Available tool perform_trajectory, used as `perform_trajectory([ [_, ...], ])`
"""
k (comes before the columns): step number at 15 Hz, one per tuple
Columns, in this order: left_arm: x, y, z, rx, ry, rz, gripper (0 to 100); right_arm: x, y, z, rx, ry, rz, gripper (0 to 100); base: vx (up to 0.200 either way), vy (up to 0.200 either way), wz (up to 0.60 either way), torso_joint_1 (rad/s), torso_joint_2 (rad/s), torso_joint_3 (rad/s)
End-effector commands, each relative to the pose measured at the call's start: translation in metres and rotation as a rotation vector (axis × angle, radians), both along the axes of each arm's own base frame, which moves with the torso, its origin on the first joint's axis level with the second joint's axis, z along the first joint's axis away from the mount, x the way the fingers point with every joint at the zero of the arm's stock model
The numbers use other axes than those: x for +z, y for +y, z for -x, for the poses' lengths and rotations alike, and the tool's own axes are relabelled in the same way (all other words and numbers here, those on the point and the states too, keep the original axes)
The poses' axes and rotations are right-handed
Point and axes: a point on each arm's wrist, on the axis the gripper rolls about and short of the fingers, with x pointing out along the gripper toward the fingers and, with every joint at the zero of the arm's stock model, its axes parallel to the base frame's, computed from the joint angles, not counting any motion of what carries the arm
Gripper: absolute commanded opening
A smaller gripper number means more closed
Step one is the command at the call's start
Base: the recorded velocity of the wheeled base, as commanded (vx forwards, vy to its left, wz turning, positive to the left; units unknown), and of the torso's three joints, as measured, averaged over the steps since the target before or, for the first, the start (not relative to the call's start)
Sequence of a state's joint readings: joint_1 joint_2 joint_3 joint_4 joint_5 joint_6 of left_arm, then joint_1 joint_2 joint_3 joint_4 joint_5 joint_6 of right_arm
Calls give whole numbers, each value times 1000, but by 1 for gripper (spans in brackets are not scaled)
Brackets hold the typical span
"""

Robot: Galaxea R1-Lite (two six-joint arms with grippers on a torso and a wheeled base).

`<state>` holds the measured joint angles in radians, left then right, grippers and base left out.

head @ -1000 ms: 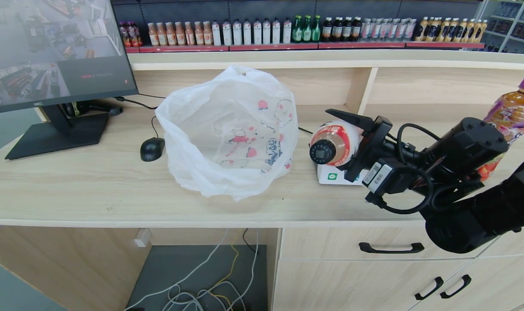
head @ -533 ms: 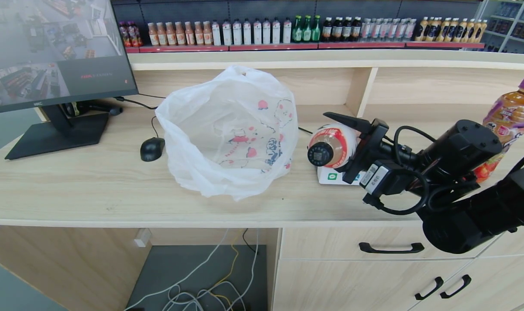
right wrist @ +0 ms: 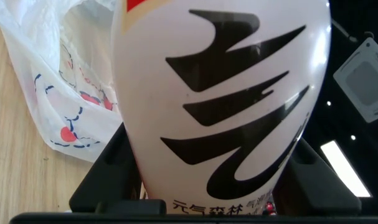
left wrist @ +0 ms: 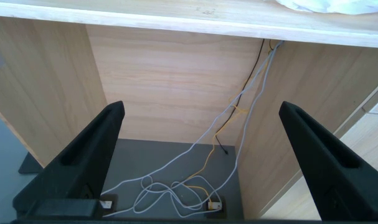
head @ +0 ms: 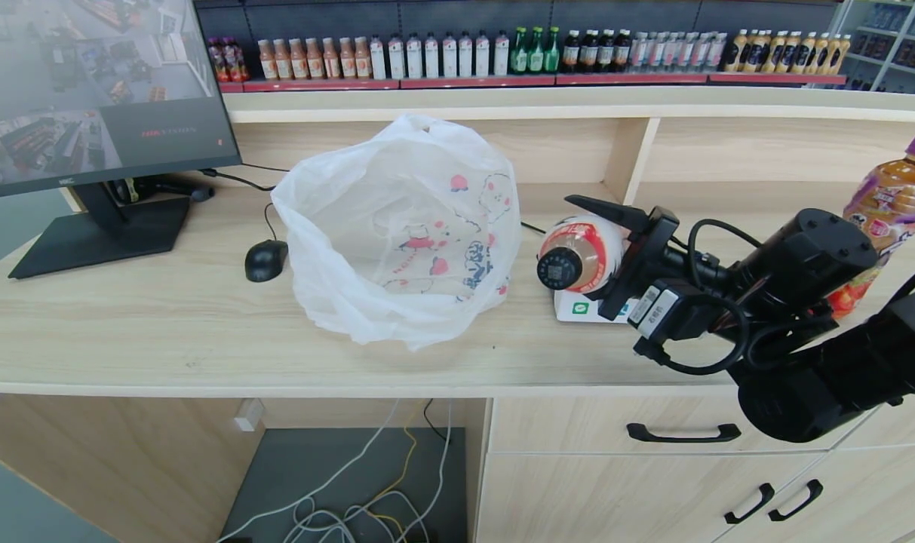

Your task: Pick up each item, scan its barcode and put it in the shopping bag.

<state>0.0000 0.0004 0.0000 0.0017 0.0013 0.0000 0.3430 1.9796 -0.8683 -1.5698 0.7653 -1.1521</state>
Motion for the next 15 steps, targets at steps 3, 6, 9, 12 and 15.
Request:
perform_trajectory([
  [3,0,0,0,0,-1,0,100,3,-1,3,2,-9,-1,0,0,0,0,0,0,0],
  [6,0,0,0,0,-1,0,100,8,-2,7,7,-8,-12,0,0,0,0,0,0,0],
  [9,0,0,0,0,-1,0,100,28,3,22,40,-16,-57,0,0,0,0,0,0,0],
  [12,0,0,0,0,-1,0,100,45,5,40,64,-1,-112,0,0,0,0,0,0,0],
  [15,0,0,0,0,-1,0,100,53,10,73,64,69,-192,0,0,0,0,0,0,0],
])
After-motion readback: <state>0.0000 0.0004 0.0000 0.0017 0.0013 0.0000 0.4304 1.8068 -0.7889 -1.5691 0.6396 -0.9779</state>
